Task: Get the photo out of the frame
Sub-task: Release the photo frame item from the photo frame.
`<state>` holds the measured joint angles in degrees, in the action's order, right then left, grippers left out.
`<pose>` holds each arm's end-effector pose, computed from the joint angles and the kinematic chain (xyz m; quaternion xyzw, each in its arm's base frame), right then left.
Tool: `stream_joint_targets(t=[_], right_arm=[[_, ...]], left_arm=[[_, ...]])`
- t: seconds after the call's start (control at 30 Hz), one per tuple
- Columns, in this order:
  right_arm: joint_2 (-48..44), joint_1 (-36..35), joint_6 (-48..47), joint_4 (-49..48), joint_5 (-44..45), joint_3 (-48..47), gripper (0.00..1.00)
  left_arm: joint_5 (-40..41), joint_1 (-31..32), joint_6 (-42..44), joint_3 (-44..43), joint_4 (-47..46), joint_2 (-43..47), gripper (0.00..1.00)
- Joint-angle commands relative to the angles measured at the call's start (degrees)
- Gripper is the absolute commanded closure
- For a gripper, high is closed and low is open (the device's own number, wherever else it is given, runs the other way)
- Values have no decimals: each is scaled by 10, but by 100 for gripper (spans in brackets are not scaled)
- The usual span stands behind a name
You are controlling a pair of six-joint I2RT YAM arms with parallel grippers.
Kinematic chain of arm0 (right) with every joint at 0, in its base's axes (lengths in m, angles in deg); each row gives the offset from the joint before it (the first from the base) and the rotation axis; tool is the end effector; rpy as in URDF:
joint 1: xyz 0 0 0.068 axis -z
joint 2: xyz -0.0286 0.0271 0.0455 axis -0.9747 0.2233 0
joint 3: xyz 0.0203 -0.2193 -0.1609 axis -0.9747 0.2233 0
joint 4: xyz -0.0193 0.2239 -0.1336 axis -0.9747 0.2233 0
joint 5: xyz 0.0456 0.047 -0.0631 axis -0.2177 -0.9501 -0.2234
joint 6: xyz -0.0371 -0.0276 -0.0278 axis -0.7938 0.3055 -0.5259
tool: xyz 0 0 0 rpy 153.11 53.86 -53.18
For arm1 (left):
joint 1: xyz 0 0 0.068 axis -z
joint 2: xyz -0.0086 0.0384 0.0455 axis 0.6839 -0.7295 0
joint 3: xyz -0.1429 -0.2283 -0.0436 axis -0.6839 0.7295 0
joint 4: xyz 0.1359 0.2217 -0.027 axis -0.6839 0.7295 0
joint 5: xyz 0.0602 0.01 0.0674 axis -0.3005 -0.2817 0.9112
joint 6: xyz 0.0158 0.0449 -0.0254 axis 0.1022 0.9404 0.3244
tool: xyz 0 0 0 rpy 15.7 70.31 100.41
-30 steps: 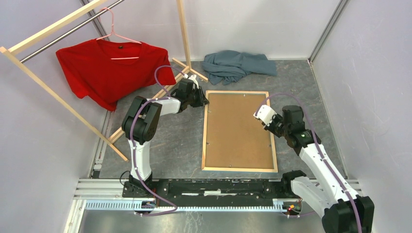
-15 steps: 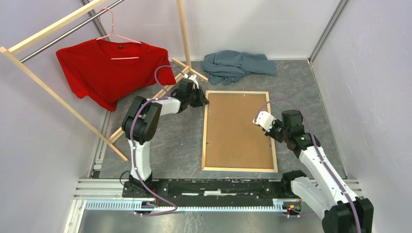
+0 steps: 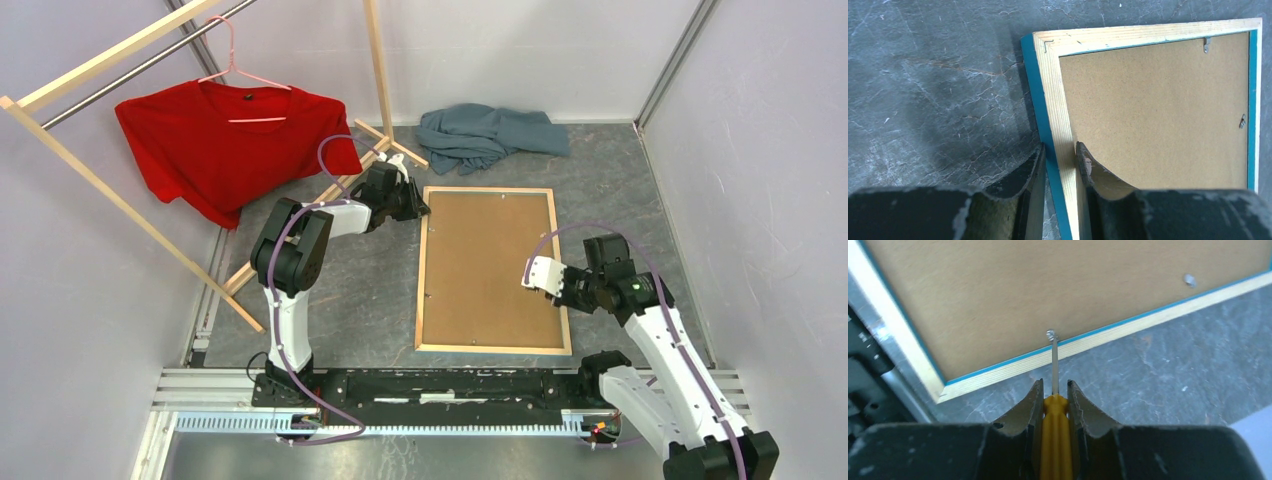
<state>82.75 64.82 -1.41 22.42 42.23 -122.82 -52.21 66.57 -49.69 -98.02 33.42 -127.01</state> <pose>0.1337 0.0386 0.2429 -0.5781 0.7626 0.0156 0.2900 0.3944 -0.1803 0.1355 0.0137 0.8938 -0.2902 0.3417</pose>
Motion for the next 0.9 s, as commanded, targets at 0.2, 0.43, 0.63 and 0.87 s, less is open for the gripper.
stream_joint_targets(t=[0.2,0.43,0.63,0.87], right_arm=[[-3,-2,-81,99,-49,-35,100],[-5,-3,-60,49,-4,-7,100],[-2,-5,-52,26,12,-7,100],[10,-14,-47,22,20,-3,100]], left_arm=[[-3,-3,-6,3,40,-32,94],[-4,-3,-5,3,42,-30,94],[-3,-4,-5,3,42,-31,94],[-4,-3,-5,3,42,-31,94]])
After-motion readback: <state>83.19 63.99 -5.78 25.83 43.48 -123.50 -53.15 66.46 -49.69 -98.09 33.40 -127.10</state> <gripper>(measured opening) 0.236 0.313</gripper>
